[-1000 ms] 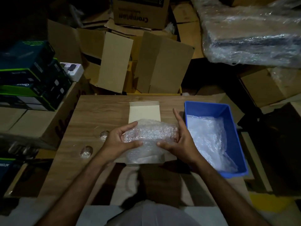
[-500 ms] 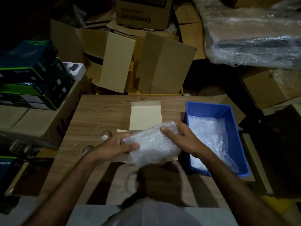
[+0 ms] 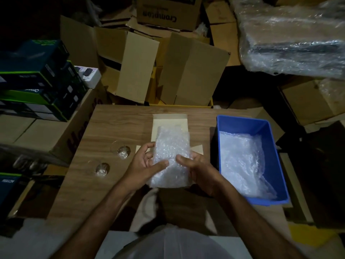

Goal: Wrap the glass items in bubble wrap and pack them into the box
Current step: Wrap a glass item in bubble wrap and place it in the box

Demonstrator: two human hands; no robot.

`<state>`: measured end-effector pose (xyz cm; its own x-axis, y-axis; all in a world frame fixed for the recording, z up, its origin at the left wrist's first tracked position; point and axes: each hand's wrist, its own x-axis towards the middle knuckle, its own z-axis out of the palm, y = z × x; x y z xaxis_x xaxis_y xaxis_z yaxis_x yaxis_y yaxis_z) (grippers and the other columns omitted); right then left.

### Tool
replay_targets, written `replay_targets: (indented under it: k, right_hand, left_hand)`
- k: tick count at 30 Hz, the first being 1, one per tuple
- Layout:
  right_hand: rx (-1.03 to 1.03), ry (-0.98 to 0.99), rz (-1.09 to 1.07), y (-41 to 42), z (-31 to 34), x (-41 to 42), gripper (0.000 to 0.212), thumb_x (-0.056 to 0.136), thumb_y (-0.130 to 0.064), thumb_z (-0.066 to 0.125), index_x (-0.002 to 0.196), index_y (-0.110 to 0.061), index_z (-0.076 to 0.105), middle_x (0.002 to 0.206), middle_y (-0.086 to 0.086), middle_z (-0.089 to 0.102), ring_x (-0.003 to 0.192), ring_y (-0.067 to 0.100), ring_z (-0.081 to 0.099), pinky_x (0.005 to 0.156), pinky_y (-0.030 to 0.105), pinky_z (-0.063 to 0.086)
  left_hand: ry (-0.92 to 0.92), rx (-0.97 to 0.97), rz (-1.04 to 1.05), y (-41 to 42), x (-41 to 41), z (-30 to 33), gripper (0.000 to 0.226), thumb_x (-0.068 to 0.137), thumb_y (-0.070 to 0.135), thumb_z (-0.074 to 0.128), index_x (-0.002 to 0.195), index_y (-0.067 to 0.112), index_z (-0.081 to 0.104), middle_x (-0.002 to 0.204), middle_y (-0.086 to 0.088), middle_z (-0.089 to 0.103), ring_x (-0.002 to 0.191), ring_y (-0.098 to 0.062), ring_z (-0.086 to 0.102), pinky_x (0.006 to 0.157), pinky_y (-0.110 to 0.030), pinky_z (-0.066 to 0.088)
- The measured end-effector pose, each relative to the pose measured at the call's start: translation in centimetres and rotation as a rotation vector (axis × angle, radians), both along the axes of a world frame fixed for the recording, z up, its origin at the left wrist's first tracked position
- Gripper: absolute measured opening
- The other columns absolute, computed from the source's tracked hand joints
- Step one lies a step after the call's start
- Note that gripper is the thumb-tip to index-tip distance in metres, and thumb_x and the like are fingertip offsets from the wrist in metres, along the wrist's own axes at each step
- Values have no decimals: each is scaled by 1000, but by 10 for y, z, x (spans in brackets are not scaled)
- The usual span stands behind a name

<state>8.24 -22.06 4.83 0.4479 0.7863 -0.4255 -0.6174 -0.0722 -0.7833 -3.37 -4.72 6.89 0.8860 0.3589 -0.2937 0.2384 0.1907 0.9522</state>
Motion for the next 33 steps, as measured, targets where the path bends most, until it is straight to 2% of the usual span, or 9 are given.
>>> replay_targets:
  k: [5, 11, 15, 19, 21, 24, 27, 30, 33]
  right_hand:
    - [-77, -185, -124, 2, 3, 1, 42, 91, -15, 73, 130, -7, 61, 121, 14, 73, 110, 35, 71, 95, 53, 57]
    - [-114, -334, -256, -3, 6, 0, 47, 91, -5, 71, 120, -16, 35, 101, 0, 75, 88, 18, 76, 65, 31, 61]
    - [-76, -549, -115, -10, 1, 4, 34, 88, -1, 74, 115, -13, 60, 116, -11, 66, 109, 14, 68, 80, 26, 58]
    - [-113, -606, 34, -10, 5, 10, 77, 73, 2, 86, 141, -17, 57, 133, -13, 61, 116, -2, 63, 93, 18, 54]
    - [-208, -752, 90, -4, 5, 14, 72, 72, -11, 90, 137, -20, 61, 130, -9, 64, 112, -2, 64, 97, 24, 55]
    - [-225, -872, 154, 3, 4, 19, 27, 83, -25, 81, 109, -21, 75, 105, -2, 72, 91, 13, 70, 78, 39, 61]
    - [-233, -809, 121, 8, 4, 23, 17, 84, -42, 76, 93, -27, 71, 111, 1, 61, 104, 18, 62, 86, 39, 59]
    - [-108, -482, 91, 17, 2, 18, 31, 93, -35, 71, 119, -18, 67, 118, 8, 70, 109, 26, 70, 89, 43, 61]
    - [-69, -510, 44, 32, -1, 10, 34, 94, -34, 69, 121, -15, 66, 114, 11, 72, 102, 27, 73, 86, 51, 61]
  left_hand:
    - [7, 22, 83, -3, -2, -5, 22, 99, 15, 60, 118, 2, 60, 103, -9, 76, 93, -20, 73, 72, -29, 58]
    - [-20, 171, 139, -4, 2, -6, 22, 96, 0, 61, 107, 12, 46, 77, 0, 73, 66, 1, 68, 55, -13, 49]
    - [-34, 244, -10, 10, -4, -12, 31, 90, 2, 71, 118, 15, 67, 99, 5, 68, 89, -6, 66, 76, -19, 53]
    - [41, 245, -112, 17, -5, -6, 73, 71, -2, 88, 135, 22, 62, 90, -9, 54, 75, -17, 52, 75, -23, 49]
    - [65, 413, -162, 20, -3, -3, 58, 73, 5, 88, 124, 22, 69, 81, -3, 53, 68, -11, 51, 68, -21, 47]
    - [37, 653, -190, 31, -1, -2, 15, 81, 25, 83, 93, 29, 74, 91, 0, 61, 79, -11, 62, 68, -27, 53]
    - [23, 468, -213, 38, -3, 0, 13, 91, 26, 72, 101, 17, 69, 107, -7, 65, 97, -20, 68, 79, -33, 60]
    - [37, 188, -180, 36, -9, 0, 24, 99, 17, 61, 120, 5, 63, 109, -12, 74, 99, -24, 73, 82, -37, 60]
    - [31, 91, -122, 41, -15, -8, 28, 100, 15, 59, 126, 4, 57, 111, -17, 73, 97, -30, 72, 79, -43, 59]
